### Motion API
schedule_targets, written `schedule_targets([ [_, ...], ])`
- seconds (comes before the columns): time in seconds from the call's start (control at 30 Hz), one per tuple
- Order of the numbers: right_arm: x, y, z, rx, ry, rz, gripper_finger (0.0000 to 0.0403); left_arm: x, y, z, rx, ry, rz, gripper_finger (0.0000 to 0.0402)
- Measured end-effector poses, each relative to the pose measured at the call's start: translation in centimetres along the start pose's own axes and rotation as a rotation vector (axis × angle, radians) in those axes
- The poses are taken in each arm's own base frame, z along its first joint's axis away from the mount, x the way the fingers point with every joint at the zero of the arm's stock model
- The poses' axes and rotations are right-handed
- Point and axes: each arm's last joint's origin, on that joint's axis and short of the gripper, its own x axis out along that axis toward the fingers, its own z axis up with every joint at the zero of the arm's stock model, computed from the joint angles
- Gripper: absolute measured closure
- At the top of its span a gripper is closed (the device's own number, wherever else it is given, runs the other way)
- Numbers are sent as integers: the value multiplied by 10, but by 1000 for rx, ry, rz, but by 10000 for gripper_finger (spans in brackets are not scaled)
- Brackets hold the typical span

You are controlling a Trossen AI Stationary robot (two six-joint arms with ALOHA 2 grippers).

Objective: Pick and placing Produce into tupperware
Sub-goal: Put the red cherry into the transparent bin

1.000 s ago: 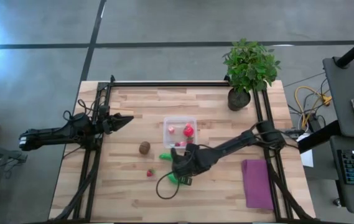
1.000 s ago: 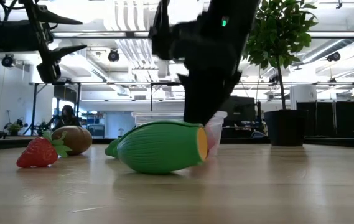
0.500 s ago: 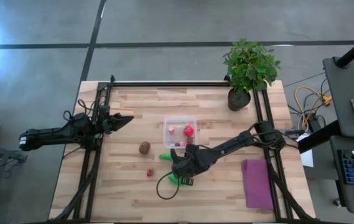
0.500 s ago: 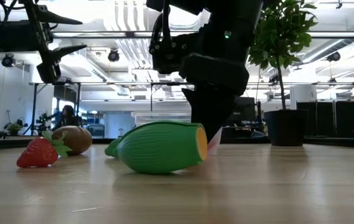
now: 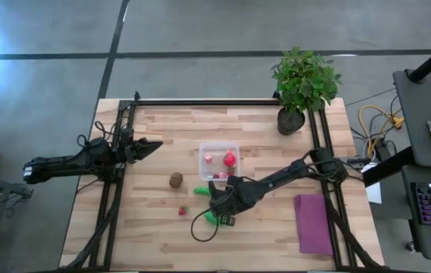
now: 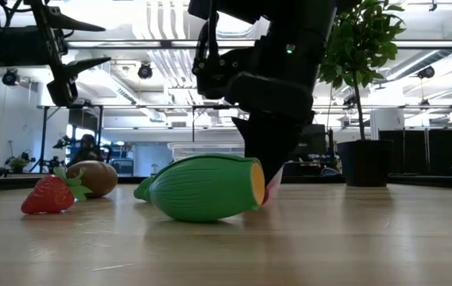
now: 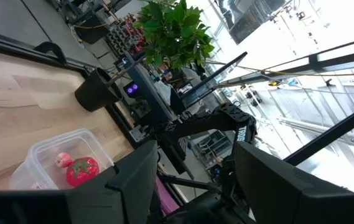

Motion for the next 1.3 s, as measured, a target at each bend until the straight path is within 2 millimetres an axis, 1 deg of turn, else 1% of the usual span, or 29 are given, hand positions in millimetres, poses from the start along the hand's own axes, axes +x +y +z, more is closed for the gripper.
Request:
schedule_targets([
  [0.37,1,-1,0,8,7,9,305,0,0,0,0,0,0,201],
  [0.5,1,-1,0,10,6,9,314,0,0,0,0,0,0,201],
  [0.6,-3,0,4,13,-5,16,313,0,0,0,0,0,0,201],
  [0.7,-20,1,14,45,-68,22,309,0,0,0,0,0,0,201],
  [0.83,-58,-5,32,105,-227,-31,308,0,0,0,0,0,0,201],
  [0.87,-68,-9,36,128,-265,-46,308,0,0,0,0,0,0,201],
  [0.93,-80,-23,44,187,-309,-70,308,0,0,0,0,0,0,201],
  [0.97,-84,-33,48,232,-310,-77,308,0,0,0,0,0,0,201],
  [1.0,-84,-45,51,286,-293,-91,308,0,0,0,0,0,0,201],
  [1.07,-78,-72,57,389,-234,-80,308,0,0,0,0,0,0,201],
  [1.17,-64,-108,66,448,-153,-17,308,0,0,0,0,-1,0,201],
  [1.23,-55,-124,70,446,-118,18,307,0,0,0,0,0,-1,201],
  [1.3,-51,-133,72,441,-103,29,300,0,0,0,0,0,0,201],
])
